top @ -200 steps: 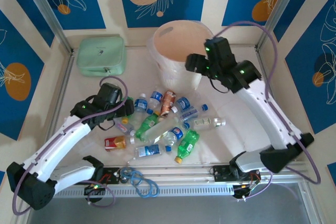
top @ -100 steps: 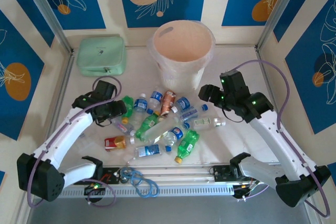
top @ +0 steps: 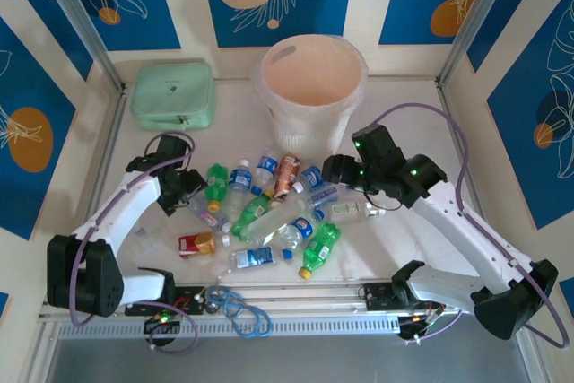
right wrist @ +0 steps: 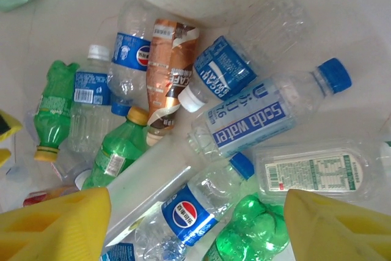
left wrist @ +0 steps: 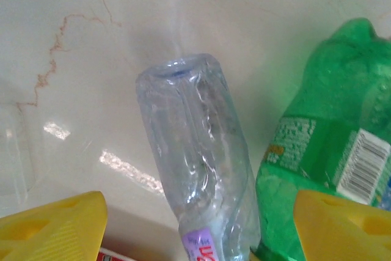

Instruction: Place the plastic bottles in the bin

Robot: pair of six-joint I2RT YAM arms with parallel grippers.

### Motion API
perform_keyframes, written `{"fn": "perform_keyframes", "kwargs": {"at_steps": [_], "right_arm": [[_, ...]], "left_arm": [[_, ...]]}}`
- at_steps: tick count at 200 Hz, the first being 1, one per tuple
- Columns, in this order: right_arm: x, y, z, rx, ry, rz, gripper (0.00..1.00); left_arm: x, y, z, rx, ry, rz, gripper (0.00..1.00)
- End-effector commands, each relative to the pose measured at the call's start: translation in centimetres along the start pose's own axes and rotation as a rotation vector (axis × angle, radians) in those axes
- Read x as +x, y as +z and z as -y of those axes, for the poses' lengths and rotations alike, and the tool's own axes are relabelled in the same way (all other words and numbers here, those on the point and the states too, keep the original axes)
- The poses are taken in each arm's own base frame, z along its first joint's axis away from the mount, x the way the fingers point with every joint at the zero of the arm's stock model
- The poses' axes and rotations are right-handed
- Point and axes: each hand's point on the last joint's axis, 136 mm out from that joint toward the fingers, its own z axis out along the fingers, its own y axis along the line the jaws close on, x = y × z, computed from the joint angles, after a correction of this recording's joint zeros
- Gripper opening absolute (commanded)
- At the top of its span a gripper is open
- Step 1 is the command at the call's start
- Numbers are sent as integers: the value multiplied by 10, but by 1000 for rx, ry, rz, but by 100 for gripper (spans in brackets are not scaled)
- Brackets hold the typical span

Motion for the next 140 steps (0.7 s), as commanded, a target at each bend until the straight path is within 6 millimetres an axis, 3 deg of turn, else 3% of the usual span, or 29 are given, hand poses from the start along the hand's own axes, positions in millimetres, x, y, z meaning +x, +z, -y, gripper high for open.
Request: {"fn": "perform_keyframes", "kwargs": {"at_steps": [1,74,140], "right_arm": [[2,-4,-16,-41,-23,-11,74],[14,10,-33,-35,-74,-61,73],[22,17,-37,-28,-82,-91,73]], "left_arm": [[-3,12,-1,12,-109,-21,80],[-1,47,-5,-4,-197,-77,80],[-4,64,-7,-41,-199,-84,75]]}}
